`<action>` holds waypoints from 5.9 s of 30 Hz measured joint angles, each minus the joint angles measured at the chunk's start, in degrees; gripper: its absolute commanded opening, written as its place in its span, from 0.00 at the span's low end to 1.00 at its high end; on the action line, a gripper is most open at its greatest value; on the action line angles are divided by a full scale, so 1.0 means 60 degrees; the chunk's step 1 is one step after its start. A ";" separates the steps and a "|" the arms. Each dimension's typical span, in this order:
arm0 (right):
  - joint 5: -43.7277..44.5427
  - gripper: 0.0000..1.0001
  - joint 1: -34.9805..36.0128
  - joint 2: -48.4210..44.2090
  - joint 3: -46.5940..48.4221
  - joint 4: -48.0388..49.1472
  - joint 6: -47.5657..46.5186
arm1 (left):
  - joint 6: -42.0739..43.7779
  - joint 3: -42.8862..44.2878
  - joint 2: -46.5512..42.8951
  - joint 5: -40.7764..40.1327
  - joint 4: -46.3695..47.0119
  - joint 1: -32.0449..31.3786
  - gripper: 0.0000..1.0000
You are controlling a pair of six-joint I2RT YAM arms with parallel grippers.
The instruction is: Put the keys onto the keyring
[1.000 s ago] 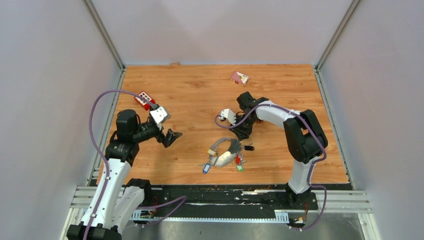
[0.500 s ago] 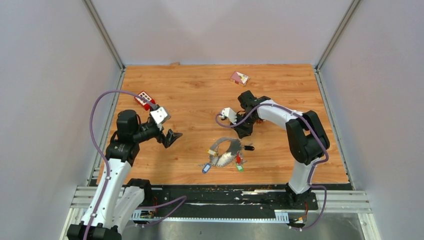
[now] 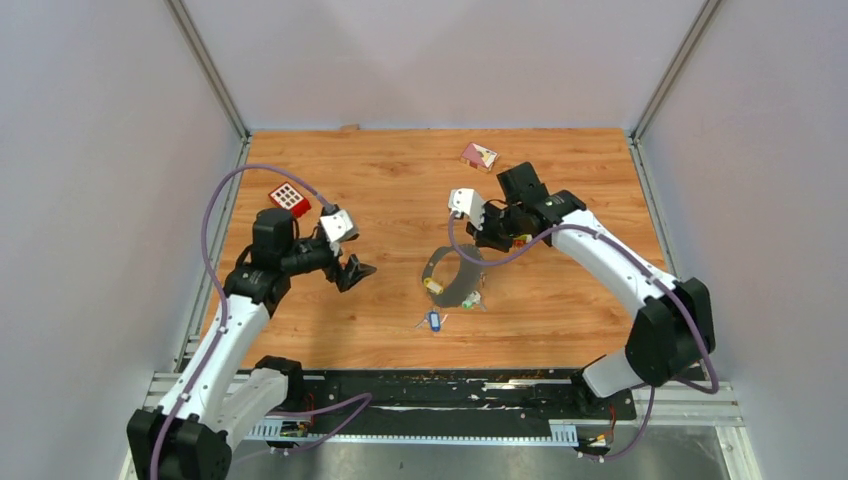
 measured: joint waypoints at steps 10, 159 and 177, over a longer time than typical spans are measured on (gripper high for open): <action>-0.0131 0.00 0.1275 -0.2131 0.0000 0.0251 0.0233 | 0.0390 0.2765 0.2262 -0.0430 0.0025 -0.3027 0.82; -0.2280 0.33 0.1745 -0.4284 -0.2543 0.0973 0.0029 | 1.0167 0.2565 0.2728 0.2656 -0.4422 -0.4889 0.00; -0.2539 0.32 0.2025 -0.4102 -0.2637 0.0973 0.0102 | 1.2684 0.2900 0.3038 0.2641 -0.6116 -0.4889 0.00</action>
